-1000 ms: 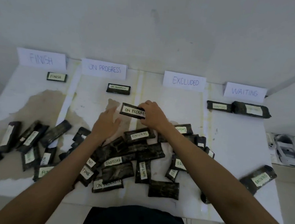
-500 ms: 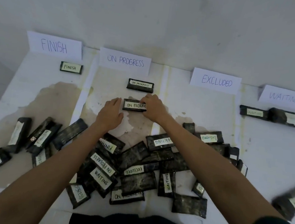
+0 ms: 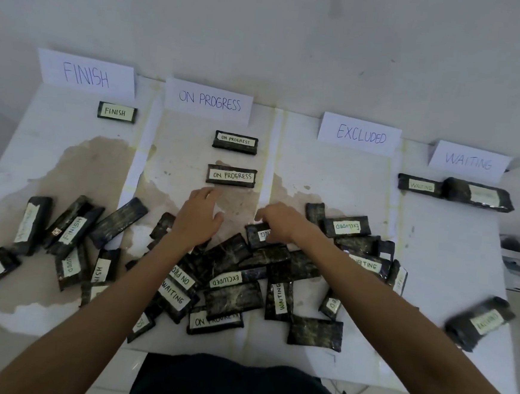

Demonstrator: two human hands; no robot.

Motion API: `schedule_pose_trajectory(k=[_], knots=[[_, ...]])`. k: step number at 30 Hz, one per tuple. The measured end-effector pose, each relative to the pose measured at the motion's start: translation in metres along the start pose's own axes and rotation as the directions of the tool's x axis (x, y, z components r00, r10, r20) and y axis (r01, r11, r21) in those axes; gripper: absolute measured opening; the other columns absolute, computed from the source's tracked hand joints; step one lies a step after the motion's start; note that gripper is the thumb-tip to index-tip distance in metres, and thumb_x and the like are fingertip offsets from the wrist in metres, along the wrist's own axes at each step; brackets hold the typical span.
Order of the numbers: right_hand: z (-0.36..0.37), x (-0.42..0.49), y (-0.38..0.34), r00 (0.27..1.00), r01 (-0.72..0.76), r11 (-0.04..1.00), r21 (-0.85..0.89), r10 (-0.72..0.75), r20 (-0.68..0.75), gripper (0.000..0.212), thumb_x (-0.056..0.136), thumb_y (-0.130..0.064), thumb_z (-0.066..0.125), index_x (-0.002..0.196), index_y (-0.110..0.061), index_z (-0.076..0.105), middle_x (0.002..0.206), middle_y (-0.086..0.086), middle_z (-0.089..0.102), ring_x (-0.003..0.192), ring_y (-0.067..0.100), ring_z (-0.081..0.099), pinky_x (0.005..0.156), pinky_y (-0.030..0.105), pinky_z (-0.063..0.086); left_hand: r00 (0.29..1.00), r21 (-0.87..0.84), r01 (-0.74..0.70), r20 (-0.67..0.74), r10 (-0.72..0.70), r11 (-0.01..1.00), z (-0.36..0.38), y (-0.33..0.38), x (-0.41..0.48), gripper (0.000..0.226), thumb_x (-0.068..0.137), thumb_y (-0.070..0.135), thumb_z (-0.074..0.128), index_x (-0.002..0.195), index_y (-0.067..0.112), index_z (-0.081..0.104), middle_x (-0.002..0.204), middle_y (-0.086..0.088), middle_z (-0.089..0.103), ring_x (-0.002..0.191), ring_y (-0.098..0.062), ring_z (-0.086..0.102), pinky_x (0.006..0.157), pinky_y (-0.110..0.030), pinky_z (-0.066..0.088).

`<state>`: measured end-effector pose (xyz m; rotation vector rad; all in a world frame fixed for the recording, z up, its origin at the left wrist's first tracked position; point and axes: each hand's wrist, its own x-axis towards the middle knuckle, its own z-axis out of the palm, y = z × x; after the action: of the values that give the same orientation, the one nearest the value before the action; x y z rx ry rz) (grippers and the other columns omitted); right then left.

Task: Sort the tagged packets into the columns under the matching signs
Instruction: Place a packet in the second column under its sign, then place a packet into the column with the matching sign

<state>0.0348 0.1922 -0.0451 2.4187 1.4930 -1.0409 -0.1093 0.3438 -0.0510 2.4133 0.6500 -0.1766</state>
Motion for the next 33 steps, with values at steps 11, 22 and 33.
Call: schedule_pose_trajectory(k=[11,22,33], knots=[[-0.016,-0.037,0.015,0.965,-0.035,0.957,0.287,0.107,-0.239,0.023,0.083,-0.015,0.065,0.104,-0.010,0.058,0.104,0.011,0.063,0.094,0.026,0.060,0.073,0.030,0.044,0.998,-0.249,0.015,0.065,0.001,0.968,0.018,0.063,-0.033,0.047,0.091,0.014,0.051,0.137,0.014,0.041,0.135,-0.007,0.047,0.123,-0.021,0.043,0.102,-0.031,0.035],[0.002,-0.117,0.061,0.842,0.093,0.115,0.989,0.520,-0.139,0.037,0.079,-0.003,0.073,0.107,0.001,0.051,0.105,0.022,0.063,0.090,0.027,0.068,0.068,0.032,0.061,0.973,-0.475,0.226,0.144,-0.178,0.851,0.043,0.146,-0.034,0.037,0.094,0.014,0.050,0.130,0.015,0.049,0.126,-0.005,0.056,0.105,-0.018,0.056,0.088,-0.031,0.047],[0.027,-0.199,0.146,0.741,-0.048,0.915,0.400,0.302,-0.600,0.083,0.068,-0.029,0.079,0.140,-0.020,0.038,0.138,0.007,0.037,0.128,0.025,0.030,0.104,0.041,0.032,0.967,-0.485,0.179,0.249,-0.062,0.856,0.096,0.227,-0.016,0.036,0.093,0.000,0.047,0.127,0.012,0.051,0.106,-0.010,0.059,0.070,-0.013,0.056,0.061,-0.024,0.050]])
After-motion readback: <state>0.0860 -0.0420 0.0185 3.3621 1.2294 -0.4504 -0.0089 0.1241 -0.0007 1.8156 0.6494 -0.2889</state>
